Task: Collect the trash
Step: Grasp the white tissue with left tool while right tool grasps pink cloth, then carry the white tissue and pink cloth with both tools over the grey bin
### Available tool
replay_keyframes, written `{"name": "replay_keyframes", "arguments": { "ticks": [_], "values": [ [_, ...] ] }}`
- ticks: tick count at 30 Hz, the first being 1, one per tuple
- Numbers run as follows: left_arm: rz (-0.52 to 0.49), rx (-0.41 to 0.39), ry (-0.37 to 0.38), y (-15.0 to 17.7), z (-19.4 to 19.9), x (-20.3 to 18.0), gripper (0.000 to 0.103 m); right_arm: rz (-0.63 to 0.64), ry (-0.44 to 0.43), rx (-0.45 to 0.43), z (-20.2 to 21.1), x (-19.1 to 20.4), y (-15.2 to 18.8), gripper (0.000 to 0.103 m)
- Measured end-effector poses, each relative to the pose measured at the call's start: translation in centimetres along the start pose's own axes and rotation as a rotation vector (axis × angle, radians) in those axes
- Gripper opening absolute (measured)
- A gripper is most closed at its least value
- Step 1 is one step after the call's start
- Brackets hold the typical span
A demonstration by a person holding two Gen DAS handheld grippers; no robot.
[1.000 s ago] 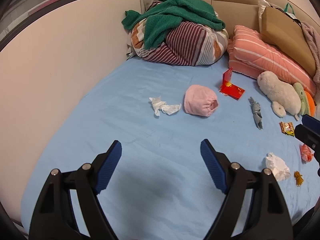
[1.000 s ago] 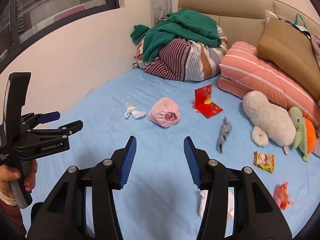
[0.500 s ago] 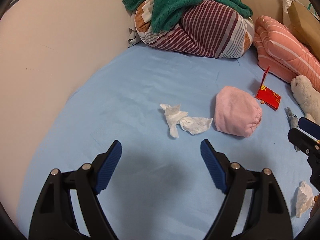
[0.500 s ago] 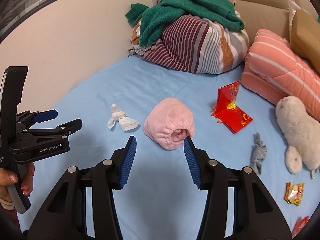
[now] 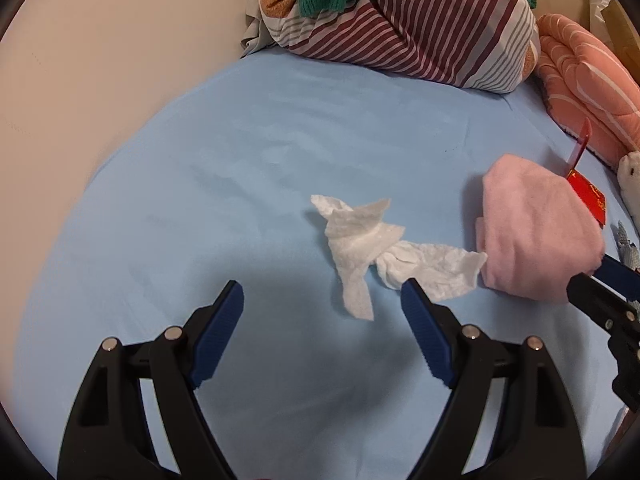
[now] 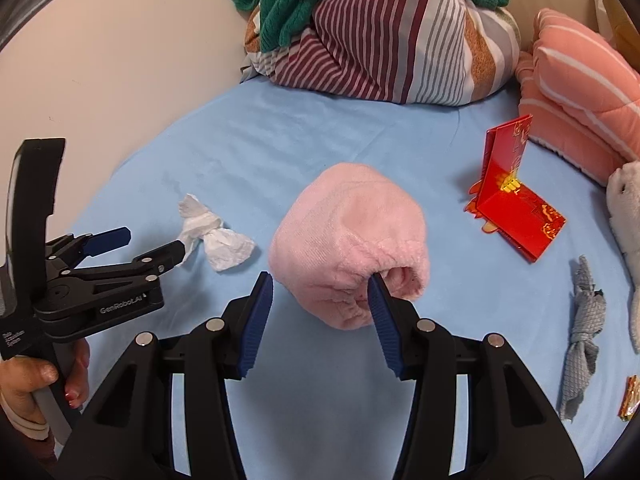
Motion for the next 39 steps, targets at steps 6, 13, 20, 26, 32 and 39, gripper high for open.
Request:
{"name": "replay_keyframes", "arguments": {
  "ticks": [6, 13, 20, 26, 32, 39],
  "values": [
    [-0.016, 0.042, 0.019, 0.5, -3.0, -1.4, 0.06, -0.017, -0.01, 0.017, -1.7, -0.9, 0.3, 0.044],
    [-0.008, 0.003, 0.044, -0.5, -3.0, -2.3, 0.034, -0.001, -0.019, 0.024, -2.3, -1.0, 0.2, 0.014],
    [-0.022, -0.004, 0.075, -0.3, -1.8, -3.3, 0.009, 0.026, -0.011, 0.012, -1.8, -0.5, 0.2, 0.009],
    [-0.024, -0.022, 0.083, 1.0, 0.3, -3.0, 0.008, 0.024, -0.01, 0.014, -1.3, -0.4, 0.2, 0.008],
    [-0.03, -0.035, 0.101, 2.4, 3.2, -2.4, 0.008, 0.019, -0.012, 0.013, -0.3, 0.4, 0.3, 0.008],
    [-0.051, -0.053, 0.116, 4.5, 7.8, -1.8, 0.008, 0.011, -0.022, 0.005, 2.5, 2.2, 1.1, 0.008]
  ]
}}
Point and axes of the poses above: each gripper's, at about its wrist camera, not at the fingertips, and z roughly against the way its jaws point, x to its left, y to its underside, the point moved 7 cm from there along -z, roughly the way its jaws point, and after that the axes turned 13 degrees about -y, right-handed, at the moved point
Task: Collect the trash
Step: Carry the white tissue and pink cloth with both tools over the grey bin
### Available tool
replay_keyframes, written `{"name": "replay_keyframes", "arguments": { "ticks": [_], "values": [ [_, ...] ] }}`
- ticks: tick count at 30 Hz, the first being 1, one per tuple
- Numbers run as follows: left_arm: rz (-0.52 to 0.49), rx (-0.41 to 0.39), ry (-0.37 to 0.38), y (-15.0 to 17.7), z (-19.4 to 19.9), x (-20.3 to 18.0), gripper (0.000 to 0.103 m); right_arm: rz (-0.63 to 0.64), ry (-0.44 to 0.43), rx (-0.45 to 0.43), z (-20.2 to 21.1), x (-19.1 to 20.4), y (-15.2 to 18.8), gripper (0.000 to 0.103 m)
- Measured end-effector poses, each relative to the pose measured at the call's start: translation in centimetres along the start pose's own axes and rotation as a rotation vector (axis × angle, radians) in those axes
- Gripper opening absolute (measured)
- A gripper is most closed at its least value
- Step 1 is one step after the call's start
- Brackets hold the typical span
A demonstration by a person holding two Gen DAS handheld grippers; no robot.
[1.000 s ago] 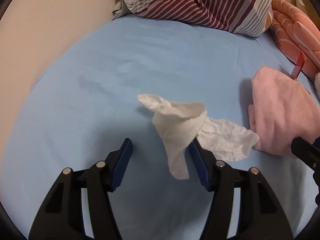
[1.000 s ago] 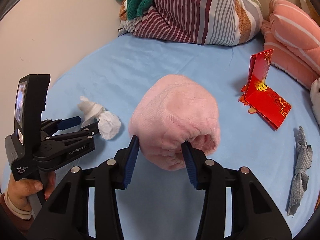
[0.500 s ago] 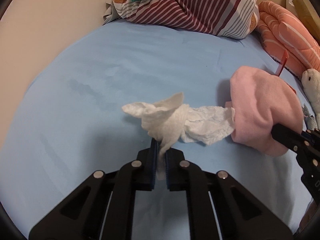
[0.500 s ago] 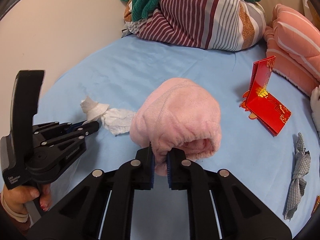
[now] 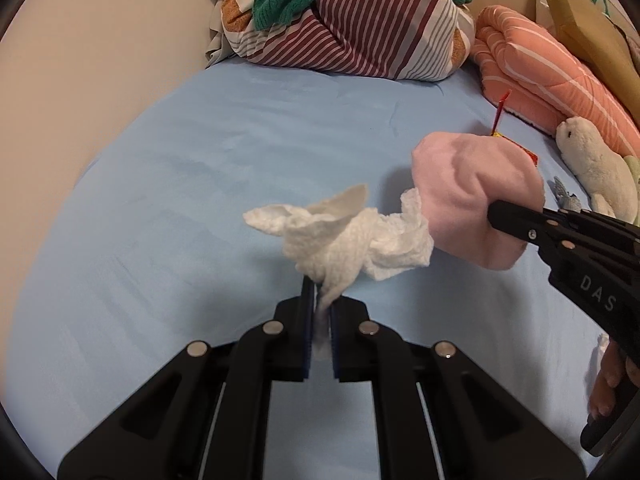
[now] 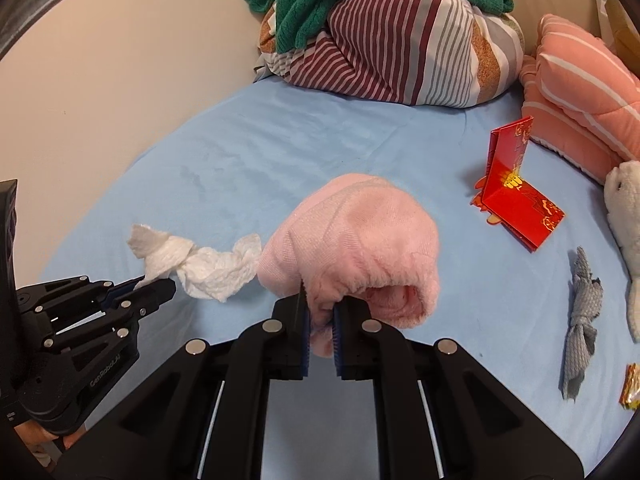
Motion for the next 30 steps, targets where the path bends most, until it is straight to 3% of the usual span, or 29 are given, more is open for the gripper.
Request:
{"name": "replay_keyframes", "arguments": {
  "ticks": [16, 23, 30],
  "values": [
    [-0.059, -0.07, 0.002, 5.8, 14.8, 0.5, 0.008, 0.01, 0.011, -0.069, 15.4, 7.3, 5.4, 0.008],
    [-0.107, -0.134, 0.043, 8.5, 22.0, -1.8, 0.008, 0.006, 0.043, -0.116, 23.3, 9.3, 9.2, 0.008],
    [-0.184, -0.195, 0.089, 11.4, 28.4, -5.7, 0.008, -0.021, 0.103, -0.17, 31.3, 8.7, 13.6, 0.008]
  ]
}}
Point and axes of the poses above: each gripper's, at about its wrist camera, not at the fingertips, and z roughly against the way its jaws point, x to its left, y to its underside, the point moved 7 cm from there along -z, roughly the way its jaws point, and after that the axes turned 13 degrees about -y, right-handed, at the moved point
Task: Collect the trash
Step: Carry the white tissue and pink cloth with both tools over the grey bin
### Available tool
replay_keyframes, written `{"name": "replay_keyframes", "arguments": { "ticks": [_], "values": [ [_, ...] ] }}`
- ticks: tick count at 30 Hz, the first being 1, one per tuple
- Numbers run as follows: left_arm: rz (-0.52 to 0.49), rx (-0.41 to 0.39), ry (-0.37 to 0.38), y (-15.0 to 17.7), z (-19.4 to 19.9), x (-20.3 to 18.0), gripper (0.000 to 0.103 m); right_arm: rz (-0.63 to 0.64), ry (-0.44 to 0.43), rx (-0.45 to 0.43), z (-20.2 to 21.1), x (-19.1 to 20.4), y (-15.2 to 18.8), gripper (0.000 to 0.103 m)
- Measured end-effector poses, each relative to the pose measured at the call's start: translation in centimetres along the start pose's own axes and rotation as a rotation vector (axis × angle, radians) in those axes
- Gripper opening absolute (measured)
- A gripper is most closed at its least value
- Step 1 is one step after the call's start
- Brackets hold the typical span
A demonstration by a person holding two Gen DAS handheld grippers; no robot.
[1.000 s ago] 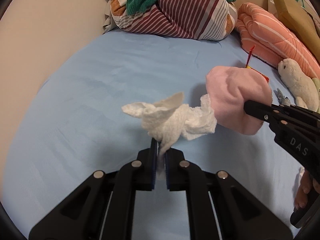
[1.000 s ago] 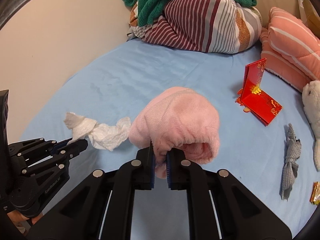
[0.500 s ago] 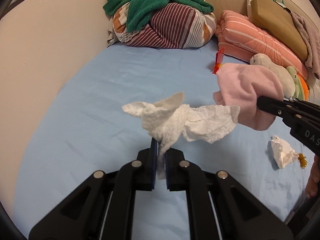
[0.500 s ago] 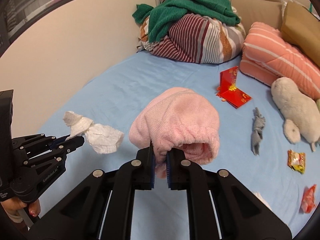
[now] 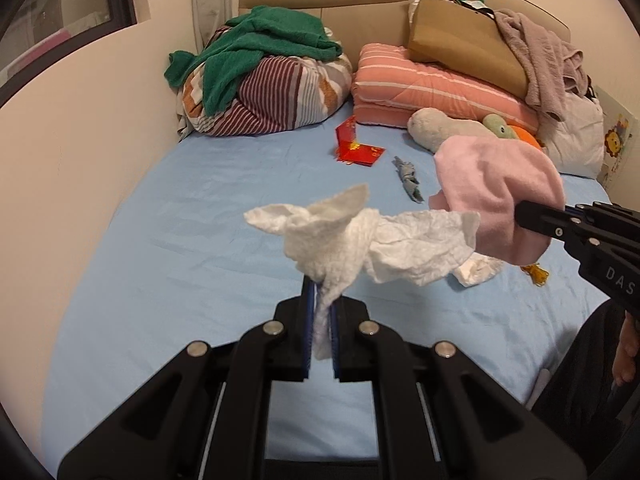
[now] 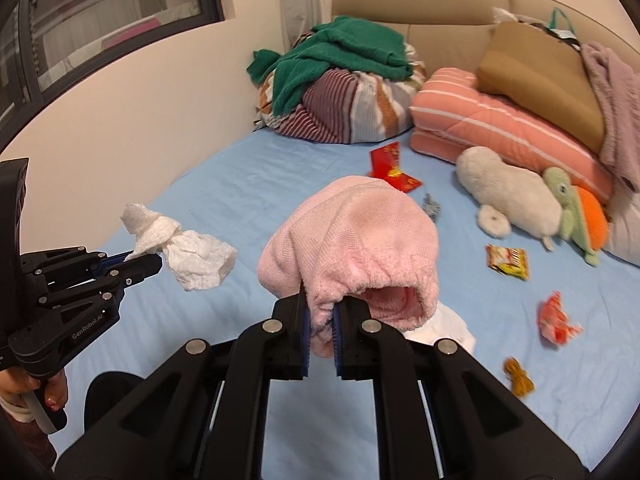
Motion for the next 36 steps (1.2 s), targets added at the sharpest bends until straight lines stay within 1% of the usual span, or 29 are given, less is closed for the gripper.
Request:
{"name": "replay_keyframes", "arguments": {
  "ticks": [5, 9, 12, 18, 25, 31, 36],
  "values": [
    [-0.073, -0.046, 0.05, -0.1, 3.3, -4.2, 0.008, -0.04, 0.071, -0.048, 6.2, -2.4, 2.2, 0.008],
    [-0.138, -0.072, 0.119, -0.3, 6.0, -8.5, 0.008, -0.09, 0.139, -0.085, 11.5, -5.2, 4.3, 0.008],
    [-0.197, -0.1, 0.157, -0.6, 7.7, -11.9, 0.008, -0.131, 0.204, -0.115, 15.5, -7.4, 6.1, 0.008],
    [-0.31, -0.145, 0.251, -0.6, 11.2, -19.3, 0.008, -0.215, 0.345, -0.176, 23.9, -12.0, 10.2, 0.008],
    [-0.442, -0.226, 0.368, -0.6, 16.1, -28.0, 0.008, -0.319, 0.543, -0.258, 34.9, -16.1, 15.3, 0.008],
    [-0.564, -0.294, 0.484, -0.1, 20.8, -36.0, 0.008, -0.409, 0.703, -0.306, 43.2, -18.2, 20.2, 0.008],
    [-0.662, -0.357, 0.593, 0.8, 25.4, -42.8, 0.008, -0.488, 0.815, -0.336, 49.3, -19.3, 24.1, 0.008]
  ]
}}
Point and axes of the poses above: each gripper's, at about its wrist camera, not at the fingertips, and z roughly against the way its jaws point, x to its left, y to its underside, the point moved 7 cm from there along -z, roughly the way its jaws point, and after that the axes turned 13 degrees about -y, right-handed, at the moved point
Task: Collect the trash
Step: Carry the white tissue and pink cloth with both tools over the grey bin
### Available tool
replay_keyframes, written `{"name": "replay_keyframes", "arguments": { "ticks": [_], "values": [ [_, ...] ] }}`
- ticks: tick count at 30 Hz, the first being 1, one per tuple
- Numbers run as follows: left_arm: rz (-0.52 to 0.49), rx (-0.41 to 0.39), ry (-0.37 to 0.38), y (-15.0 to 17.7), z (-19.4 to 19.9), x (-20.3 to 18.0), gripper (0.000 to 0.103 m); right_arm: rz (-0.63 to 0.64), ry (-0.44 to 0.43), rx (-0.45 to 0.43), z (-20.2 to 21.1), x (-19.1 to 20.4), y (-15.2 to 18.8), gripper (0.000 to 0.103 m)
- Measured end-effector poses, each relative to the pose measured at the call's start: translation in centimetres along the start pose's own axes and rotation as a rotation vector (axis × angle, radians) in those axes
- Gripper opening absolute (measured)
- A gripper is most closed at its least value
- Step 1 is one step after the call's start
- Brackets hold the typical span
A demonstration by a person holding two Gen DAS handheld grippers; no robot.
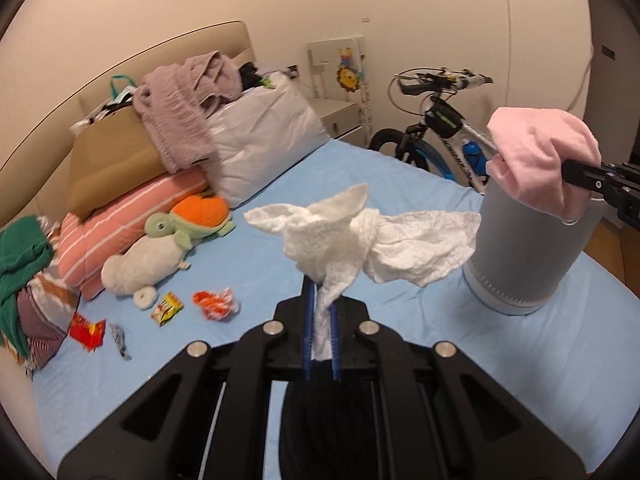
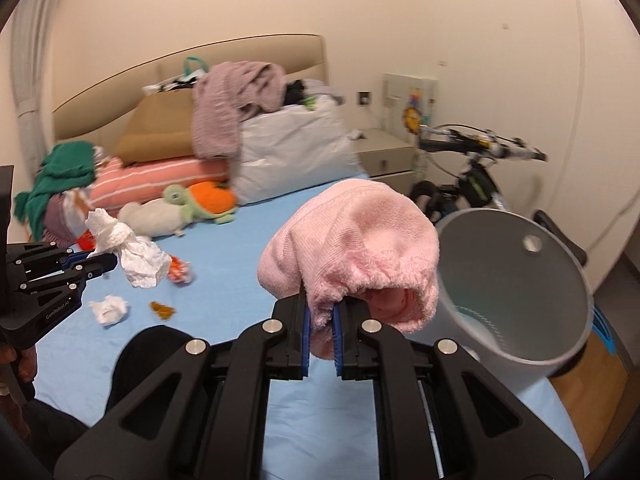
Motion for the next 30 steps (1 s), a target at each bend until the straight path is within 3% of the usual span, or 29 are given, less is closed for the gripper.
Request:
{"name": "replay_keyframes", "arguments": {
  "ticks": [6, 15, 22, 30],
  "values": [
    [-0.103, -0.055, 0.135, -4.5, -0.4, -7.2, 0.008, -0.071, 0.129, -0.022, 4.0, -6.5, 0.1, 0.008],
    [-0.214, -0.106, 0.277, -9.6, -0.5, -15.8, 0.008, -0.13, 0.247, -0.035, 7.4, -12.2, -0.1, 0.008],
    [-0.27, -0.132, 0.344, -12.1, -0.4, -20.5, 0.008, -0.146, 0.293, -0.032, 8.4, -14.7, -0.5, 0.008],
    [-0.312, -0.12, 0.382, -12.7, -1.1, -23.6, 0.008, -0.148, 0.329, -0.026, 8.0, -16.3, -1.2, 0.01]
  ]
}}
Point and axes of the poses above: each gripper's, at about its wrist camera, not at the fingertips, and z roughly against the way its jaws point, x to its left, y to its underside, the point moved 7 cm from there along -z, roughly the way its jaws point, and after that the axes turned 13 degrees about -y, right-handed, at the moved point
